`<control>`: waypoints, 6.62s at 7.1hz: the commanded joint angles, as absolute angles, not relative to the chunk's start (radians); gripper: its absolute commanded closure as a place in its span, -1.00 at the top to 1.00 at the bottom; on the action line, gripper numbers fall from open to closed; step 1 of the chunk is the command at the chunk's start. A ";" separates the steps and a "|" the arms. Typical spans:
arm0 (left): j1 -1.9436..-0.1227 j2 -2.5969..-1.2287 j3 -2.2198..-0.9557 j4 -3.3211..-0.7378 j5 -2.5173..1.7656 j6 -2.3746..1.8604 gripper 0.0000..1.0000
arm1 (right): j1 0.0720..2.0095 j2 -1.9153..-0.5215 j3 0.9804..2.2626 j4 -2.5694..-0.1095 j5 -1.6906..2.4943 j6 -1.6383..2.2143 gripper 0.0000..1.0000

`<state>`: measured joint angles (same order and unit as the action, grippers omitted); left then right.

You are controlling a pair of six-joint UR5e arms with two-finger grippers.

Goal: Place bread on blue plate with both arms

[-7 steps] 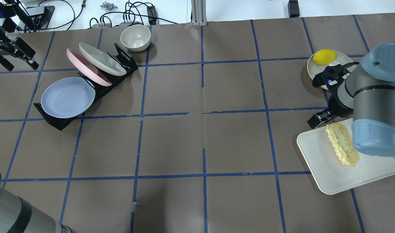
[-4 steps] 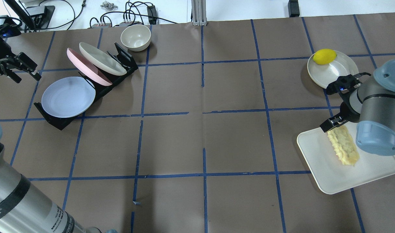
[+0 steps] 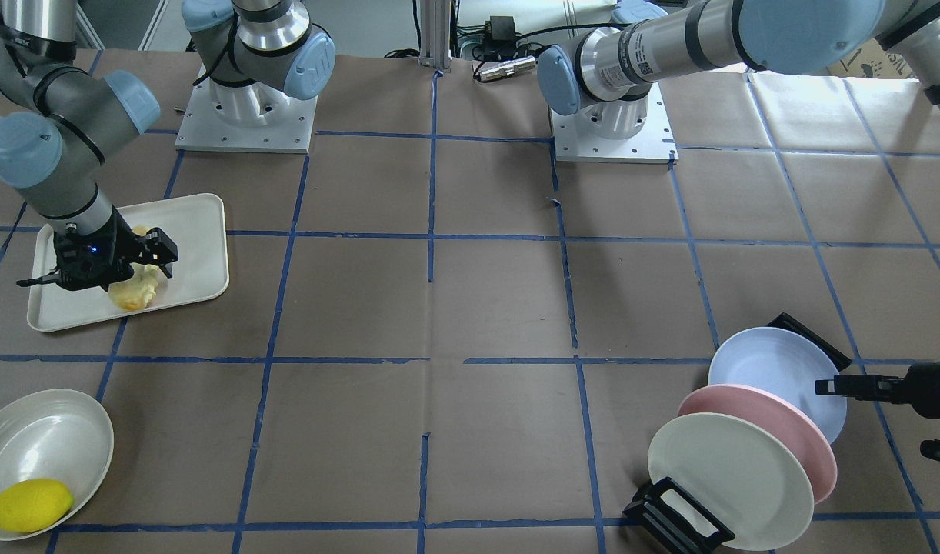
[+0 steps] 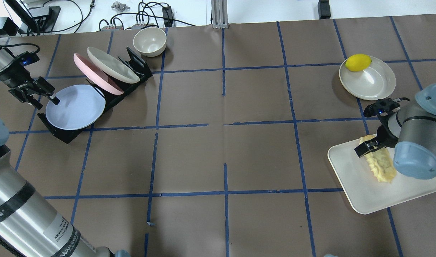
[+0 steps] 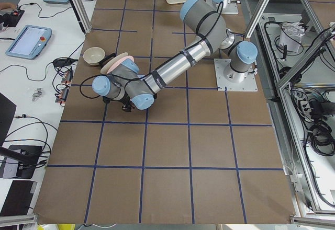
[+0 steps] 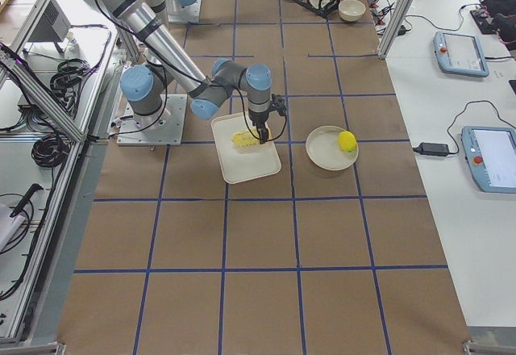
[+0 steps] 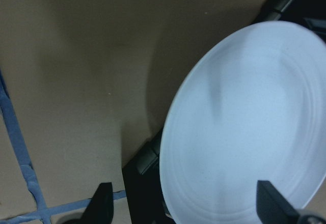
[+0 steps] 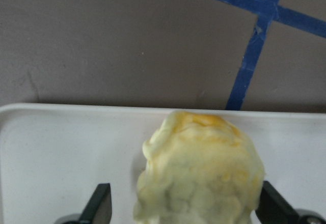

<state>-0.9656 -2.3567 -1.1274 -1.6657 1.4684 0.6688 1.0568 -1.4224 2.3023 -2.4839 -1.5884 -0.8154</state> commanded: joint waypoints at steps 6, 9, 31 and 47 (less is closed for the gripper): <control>-0.959 -2.306 -1.114 -1.713 1.462 0.693 -0.75 | 1.262 -1.537 1.992 -1.935 -1.687 -0.449 -0.79; -0.951 -2.235 -1.140 -1.746 1.532 0.747 -0.90 | 1.451 -1.647 1.815 -1.634 -1.625 -0.148 -0.89; -1.625 -1.880 -1.732 -1.140 1.294 0.005 1.00 | 1.798 -1.368 1.729 -1.906 -1.528 -0.017 -0.74; -1.554 -1.621 -1.572 -1.569 1.598 0.046 1.00 | 1.617 -1.595 1.874 -1.875 -1.549 -0.162 1.00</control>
